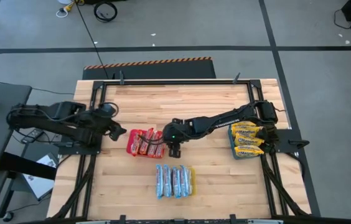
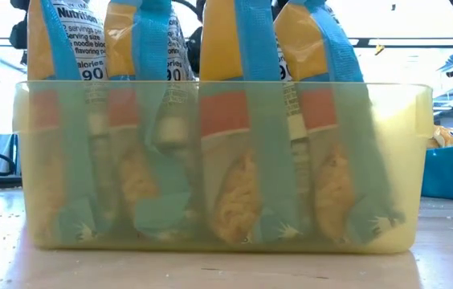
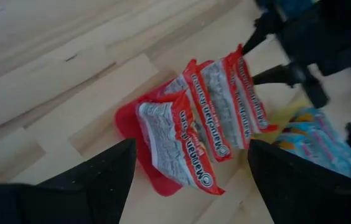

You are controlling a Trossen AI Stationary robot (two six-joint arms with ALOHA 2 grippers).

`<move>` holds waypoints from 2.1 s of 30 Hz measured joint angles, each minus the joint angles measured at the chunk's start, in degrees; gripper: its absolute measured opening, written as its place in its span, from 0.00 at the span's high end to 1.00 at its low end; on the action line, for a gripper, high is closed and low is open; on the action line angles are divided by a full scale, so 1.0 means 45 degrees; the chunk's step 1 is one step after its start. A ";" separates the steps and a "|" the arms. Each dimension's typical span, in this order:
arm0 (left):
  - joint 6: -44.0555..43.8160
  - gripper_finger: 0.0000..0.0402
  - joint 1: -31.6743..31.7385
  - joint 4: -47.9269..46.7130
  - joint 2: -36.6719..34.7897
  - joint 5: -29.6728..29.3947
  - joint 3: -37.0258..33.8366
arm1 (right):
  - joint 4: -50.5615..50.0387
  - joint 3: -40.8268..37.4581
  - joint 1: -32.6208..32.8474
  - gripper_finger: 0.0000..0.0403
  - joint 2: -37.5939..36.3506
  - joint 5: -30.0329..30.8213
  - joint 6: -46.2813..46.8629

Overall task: Sort Maruchan noodles
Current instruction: Adjust the red bin

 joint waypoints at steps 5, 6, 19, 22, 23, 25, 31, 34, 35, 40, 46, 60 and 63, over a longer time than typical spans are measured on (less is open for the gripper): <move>-0.0140 0.23 -0.0005 -0.0116 -0.0682 -0.0170 -0.0015 | 0.0930 -0.0010 -0.0259 0.57 -0.0007 0.0423 0.0089; -0.0175 0.23 0.0000 0.0047 -0.0683 -0.0258 -0.0123 | 0.1117 -0.0010 -0.0337 0.57 -0.0007 0.0423 0.0128; 0.0229 0.31 -0.0034 0.0451 0.0717 -0.0991 -0.2706 | 0.0206 0.3118 -0.0448 0.57 0.1962 0.0741 0.0257; 0.0182 0.35 0.0045 -0.0478 0.0899 -0.1135 -0.2673 | -0.1444 0.3876 -0.0224 0.57 0.1464 0.0778 -0.0456; 0.0024 0.37 0.0081 -0.0687 0.0888 -0.1077 -0.2587 | -0.2108 0.4088 -0.0164 0.57 0.1372 0.0790 -0.0598; -0.0345 0.38 0.0093 -0.0896 0.0791 -0.0730 -0.2228 | -0.3145 0.4393 -0.0088 0.57 0.1339 0.0917 -0.0687; -0.3002 0.44 -0.0310 -0.2843 0.0818 -0.0494 -0.0779 | -0.4140 0.4002 -0.0016 0.57 0.1343 0.1141 -0.0418; -0.4185 0.51 -0.0357 -0.3587 0.0892 -0.0485 -0.1176 | -0.3989 0.3554 0.0010 0.57 0.1436 0.1088 -0.0116; -0.4272 0.54 -0.0355 -0.3479 0.0930 -0.0491 -0.1439 | -0.3859 0.3346 0.0010 0.57 0.1436 0.1094 -0.0050; -0.4139 0.72 -0.0353 -0.1003 0.0940 -0.0516 -0.2792 | -0.3305 0.2481 0.0000 0.57 0.1436 0.1130 -0.0114; -0.4583 0.87 0.0120 -0.0258 0.0963 -0.1374 -0.3835 | -0.0938 0.1235 -0.0252 0.57 0.1441 0.0974 -0.0551; -0.3004 0.75 0.0670 -0.3887 0.0902 -0.0137 -0.0878 | 0.2103 0.1085 -0.1300 0.58 0.1441 0.0957 -0.0726; -0.2124 0.67 0.0576 -0.5042 0.0729 -0.0399 0.0727 | 0.1611 0.1088 -0.1047 0.58 0.1450 0.0859 -0.0681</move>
